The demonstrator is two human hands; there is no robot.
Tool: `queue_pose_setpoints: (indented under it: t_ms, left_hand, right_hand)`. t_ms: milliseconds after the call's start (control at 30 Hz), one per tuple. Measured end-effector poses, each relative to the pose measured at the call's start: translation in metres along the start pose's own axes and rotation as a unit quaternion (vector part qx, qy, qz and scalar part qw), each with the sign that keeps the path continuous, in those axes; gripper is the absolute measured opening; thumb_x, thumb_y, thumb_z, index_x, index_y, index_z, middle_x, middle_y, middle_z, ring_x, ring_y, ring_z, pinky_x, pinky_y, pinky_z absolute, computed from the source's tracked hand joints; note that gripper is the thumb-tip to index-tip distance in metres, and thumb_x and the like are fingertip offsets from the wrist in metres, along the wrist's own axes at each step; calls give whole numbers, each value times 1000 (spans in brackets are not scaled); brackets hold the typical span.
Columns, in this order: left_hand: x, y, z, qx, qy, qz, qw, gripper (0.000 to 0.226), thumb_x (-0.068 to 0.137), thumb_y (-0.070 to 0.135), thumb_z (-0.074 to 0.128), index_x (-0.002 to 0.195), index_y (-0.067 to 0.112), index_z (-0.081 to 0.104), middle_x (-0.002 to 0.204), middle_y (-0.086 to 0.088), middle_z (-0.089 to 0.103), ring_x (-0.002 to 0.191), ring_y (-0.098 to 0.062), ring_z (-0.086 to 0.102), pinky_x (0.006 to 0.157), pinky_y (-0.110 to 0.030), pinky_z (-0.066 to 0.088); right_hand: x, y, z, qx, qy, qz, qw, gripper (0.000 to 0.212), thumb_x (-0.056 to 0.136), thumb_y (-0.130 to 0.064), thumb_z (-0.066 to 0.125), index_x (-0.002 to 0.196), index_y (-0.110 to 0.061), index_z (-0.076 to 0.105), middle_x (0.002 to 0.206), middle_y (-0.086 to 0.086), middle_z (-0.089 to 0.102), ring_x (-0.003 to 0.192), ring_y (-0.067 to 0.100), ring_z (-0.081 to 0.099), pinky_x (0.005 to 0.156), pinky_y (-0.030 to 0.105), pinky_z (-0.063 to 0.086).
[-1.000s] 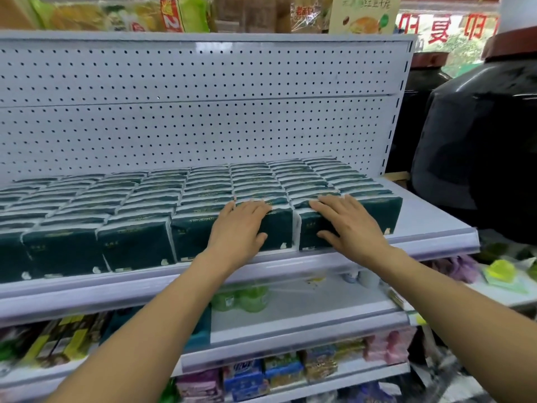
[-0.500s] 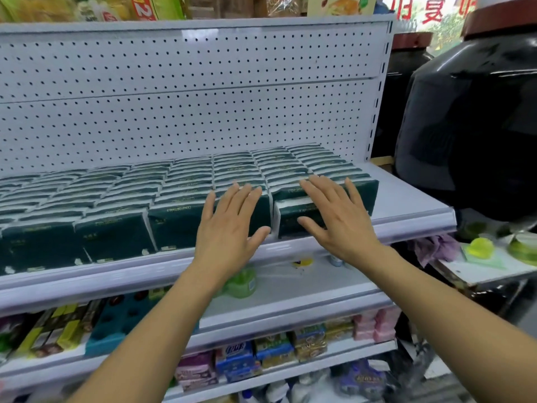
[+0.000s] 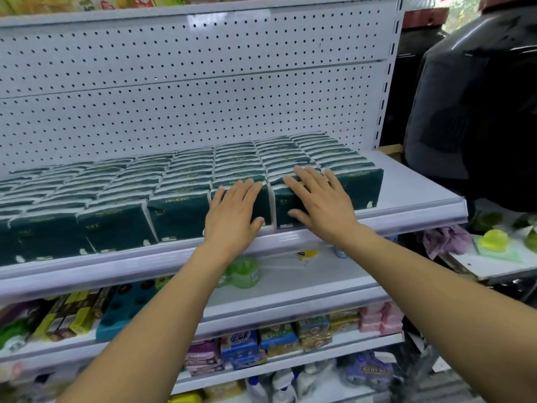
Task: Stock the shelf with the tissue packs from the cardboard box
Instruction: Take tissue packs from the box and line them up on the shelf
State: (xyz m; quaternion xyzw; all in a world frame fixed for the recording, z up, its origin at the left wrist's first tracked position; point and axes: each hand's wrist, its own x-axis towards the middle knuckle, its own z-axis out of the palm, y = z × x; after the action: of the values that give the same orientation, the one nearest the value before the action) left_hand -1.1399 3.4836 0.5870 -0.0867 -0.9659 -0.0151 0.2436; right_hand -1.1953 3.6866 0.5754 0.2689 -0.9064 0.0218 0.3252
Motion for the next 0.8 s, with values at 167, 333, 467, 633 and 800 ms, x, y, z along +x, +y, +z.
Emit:
queue_pose_setpoints:
  t_ms: [167,333,467,633,800]
  left_hand:
    - [0,-2,0,-6,0,-1,1000,68,96,40,53,154,25,21,160,4,24,148,-14,18,122,-40,5]
    - [-1,0,-3,-3,-4,-2,1000,70,95,42,54,154,24,21,160,3,25,148,-15,18,122,-42,6]
    - [-1,4,-9,20,-16,-5,1000,73,96,46,52,155,24,14,161,2,19,150,-18,11,121,-46,4]
    - [-16,12,-14,13,49,-4,999,70,94,47,53,153,21,26,159,0,28,149,-20,18,122,-49,7]
    - [-54,35,-9,-14,145,37,989,63,95,41,57,149,17,37,152,-3,41,138,-22,40,117,-52,25]
  right_hand:
    - [2,-5,4,0,-36,8,999,70,95,-45,51,153,-17,23,156,8,32,145,29,24,120,48,7]
    - [5,-2,-7,8,-75,7,997,69,96,-51,45,153,-24,18,159,2,23,148,21,16,120,46,1]
    - [3,-5,-19,15,-95,17,995,75,94,-57,43,154,-25,12,161,0,14,149,19,7,119,49,-3]
    - [-15,-9,-36,41,-18,41,998,67,95,-53,46,151,-20,28,157,4,27,146,23,21,119,52,6]
    - [-70,-12,-54,72,106,42,991,51,92,-42,49,136,-16,50,143,5,48,131,24,45,110,50,32]
